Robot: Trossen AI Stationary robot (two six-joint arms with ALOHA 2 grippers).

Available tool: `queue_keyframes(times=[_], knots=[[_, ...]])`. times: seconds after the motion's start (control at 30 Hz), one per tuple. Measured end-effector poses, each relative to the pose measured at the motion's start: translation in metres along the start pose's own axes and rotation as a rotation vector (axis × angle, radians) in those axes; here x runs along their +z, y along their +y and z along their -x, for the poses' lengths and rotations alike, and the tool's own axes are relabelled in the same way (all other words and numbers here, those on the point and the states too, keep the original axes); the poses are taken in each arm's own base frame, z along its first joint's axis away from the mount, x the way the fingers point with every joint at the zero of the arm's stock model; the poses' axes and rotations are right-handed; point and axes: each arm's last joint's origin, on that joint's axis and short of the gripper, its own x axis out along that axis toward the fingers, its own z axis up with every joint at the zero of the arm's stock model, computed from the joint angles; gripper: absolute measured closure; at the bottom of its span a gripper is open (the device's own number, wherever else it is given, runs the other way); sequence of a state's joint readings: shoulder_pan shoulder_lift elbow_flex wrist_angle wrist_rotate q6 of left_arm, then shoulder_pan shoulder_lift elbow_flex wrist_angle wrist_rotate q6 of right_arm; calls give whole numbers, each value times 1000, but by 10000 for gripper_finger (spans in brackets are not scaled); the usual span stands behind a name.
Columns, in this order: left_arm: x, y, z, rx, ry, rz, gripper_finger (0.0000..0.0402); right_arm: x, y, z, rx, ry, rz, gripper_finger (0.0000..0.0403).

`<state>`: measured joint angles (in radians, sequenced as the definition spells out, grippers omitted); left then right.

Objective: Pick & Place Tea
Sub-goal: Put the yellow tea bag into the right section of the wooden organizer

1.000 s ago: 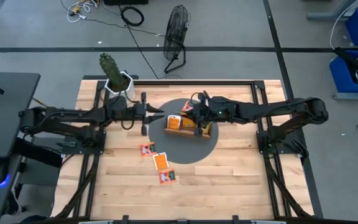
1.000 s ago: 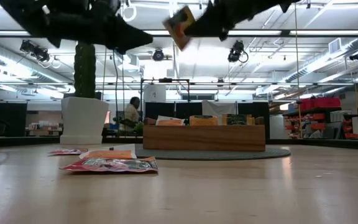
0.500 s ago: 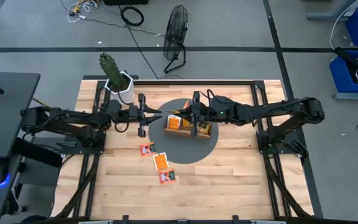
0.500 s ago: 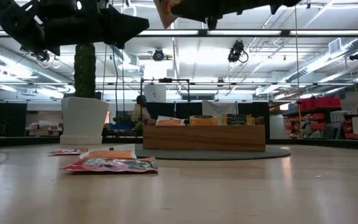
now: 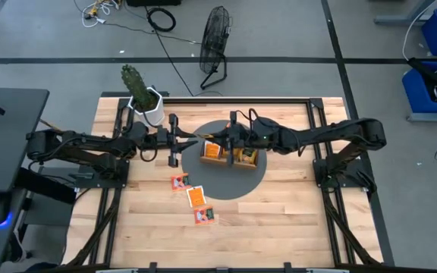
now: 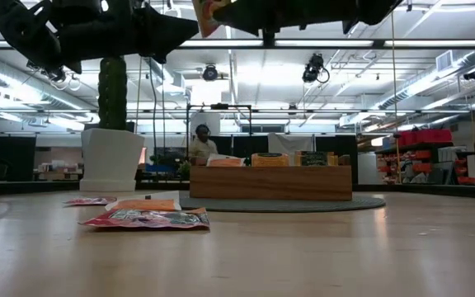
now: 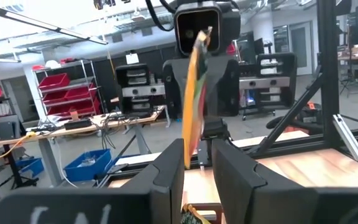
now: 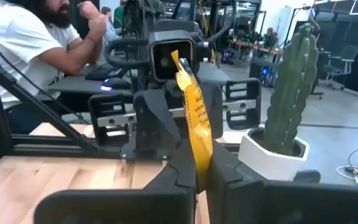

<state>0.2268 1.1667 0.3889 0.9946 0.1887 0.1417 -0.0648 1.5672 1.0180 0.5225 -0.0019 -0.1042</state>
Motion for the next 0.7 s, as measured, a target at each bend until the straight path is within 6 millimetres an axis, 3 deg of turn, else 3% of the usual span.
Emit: queue_keyframes(times=[0.43,0.7], knots=[[0,0,0,3,3,0,319,-7,-4,-9,45,-55,-38,397],[-1,0,0,2,7,-6,394,-6,-4,-9,71,-66,-45,396]])
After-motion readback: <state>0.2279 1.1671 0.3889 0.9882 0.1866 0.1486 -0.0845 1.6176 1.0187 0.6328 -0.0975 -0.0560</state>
